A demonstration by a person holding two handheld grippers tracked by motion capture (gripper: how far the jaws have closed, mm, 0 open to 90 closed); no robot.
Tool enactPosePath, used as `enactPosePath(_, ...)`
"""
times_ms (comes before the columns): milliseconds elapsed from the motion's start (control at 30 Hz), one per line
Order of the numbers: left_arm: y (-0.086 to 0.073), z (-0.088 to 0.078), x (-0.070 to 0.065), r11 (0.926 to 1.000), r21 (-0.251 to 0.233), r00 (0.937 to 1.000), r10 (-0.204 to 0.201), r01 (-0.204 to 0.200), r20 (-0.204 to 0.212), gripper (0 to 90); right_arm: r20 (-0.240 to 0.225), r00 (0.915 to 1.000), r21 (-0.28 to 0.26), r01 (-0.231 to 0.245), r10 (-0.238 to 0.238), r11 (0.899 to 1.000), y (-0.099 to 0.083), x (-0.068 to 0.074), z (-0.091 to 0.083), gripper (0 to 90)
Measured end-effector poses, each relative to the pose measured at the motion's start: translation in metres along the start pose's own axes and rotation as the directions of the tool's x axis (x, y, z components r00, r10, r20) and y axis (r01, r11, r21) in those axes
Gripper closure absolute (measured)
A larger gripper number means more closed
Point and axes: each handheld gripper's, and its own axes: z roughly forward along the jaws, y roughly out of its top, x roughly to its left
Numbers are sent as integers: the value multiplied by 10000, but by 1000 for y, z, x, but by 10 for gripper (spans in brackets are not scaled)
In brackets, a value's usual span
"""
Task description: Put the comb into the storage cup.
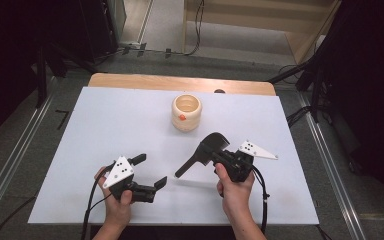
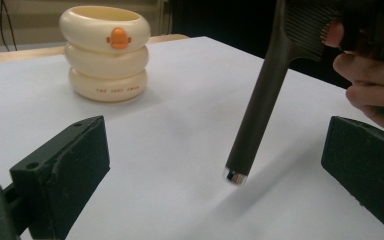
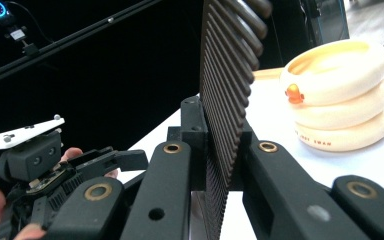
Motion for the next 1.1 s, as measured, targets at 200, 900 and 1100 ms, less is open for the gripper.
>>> enactPosePath(200, -6, -16, 17, 10000, -68, 9987, -37, 34, -511, 0, 76, 9996, -31, 272, -272, 9996, 1, 0, -1, 825)
enactPosePath(900, -16, -62, 62, 9985, -157, 9845, -546, 527, -1668, 0, 146, 9967, -550, 806, -799, 9952, 20, -9, -8, 825)
enactPosePath(1100, -18, -72, 68, 9982, -206, 9813, -583, 555, -1834, 0, 236, 9958, -686, 900, -886, 9936, 26, -12, -9, 825)
